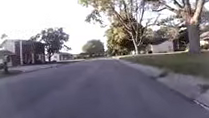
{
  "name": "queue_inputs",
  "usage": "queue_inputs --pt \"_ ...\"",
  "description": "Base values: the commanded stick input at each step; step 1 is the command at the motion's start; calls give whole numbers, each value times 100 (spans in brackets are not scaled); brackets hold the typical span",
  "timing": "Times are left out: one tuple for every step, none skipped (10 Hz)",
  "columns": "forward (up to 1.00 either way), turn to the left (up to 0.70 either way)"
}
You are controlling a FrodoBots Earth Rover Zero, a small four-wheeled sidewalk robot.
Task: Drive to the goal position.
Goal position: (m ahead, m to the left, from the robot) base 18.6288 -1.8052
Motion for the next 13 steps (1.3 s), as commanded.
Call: queue_inputs --pt "100 -34" --pt "100 -40" --pt "100 -31" --pt "100 -5" --pt "100 0" --pt "100 0" --pt "100 0" --pt "100 0" --pt "100 0" --pt "100 0" --pt "100 0" --pt "100 0" --pt "100 -9"
